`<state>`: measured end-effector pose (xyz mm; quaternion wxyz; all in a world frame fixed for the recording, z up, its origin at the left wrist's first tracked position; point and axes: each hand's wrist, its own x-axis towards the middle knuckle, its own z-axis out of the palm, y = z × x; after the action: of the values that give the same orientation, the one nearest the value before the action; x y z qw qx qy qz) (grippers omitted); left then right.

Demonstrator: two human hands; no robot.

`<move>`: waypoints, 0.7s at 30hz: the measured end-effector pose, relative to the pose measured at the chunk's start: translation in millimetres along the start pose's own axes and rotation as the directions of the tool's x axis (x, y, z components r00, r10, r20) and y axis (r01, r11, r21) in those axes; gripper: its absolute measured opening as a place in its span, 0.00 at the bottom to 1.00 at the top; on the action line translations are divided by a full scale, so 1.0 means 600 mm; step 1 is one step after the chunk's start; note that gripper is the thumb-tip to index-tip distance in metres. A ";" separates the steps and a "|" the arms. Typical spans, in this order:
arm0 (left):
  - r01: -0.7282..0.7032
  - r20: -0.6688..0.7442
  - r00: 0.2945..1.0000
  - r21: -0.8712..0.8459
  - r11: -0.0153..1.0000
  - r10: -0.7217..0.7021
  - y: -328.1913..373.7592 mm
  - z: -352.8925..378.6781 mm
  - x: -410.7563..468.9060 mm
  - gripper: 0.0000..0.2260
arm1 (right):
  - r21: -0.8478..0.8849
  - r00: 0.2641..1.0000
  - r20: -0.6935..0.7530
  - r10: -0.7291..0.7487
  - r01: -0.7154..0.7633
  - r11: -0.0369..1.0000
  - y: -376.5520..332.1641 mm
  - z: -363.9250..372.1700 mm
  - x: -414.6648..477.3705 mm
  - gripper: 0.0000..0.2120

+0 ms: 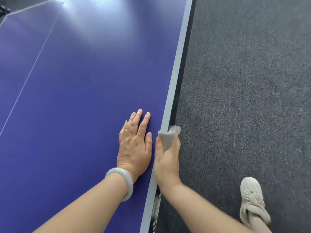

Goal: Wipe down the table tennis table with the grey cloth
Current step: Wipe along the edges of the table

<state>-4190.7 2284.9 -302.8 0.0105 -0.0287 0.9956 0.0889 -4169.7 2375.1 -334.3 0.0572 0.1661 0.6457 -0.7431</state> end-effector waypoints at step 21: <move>0.000 0.025 1.000 0.025 1.000 0.000 -0.001 -0.002 0.000 0.26 | -0.077 0.980 -0.009 0.201 -0.201 0.976 -0.066 0.007 0.163 0.33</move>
<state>-4190.7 2283.8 -301.8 0.0235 -0.0275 0.9964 0.0768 -4273.9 2389.9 -328.1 0.1382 0.2285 0.6540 -0.7078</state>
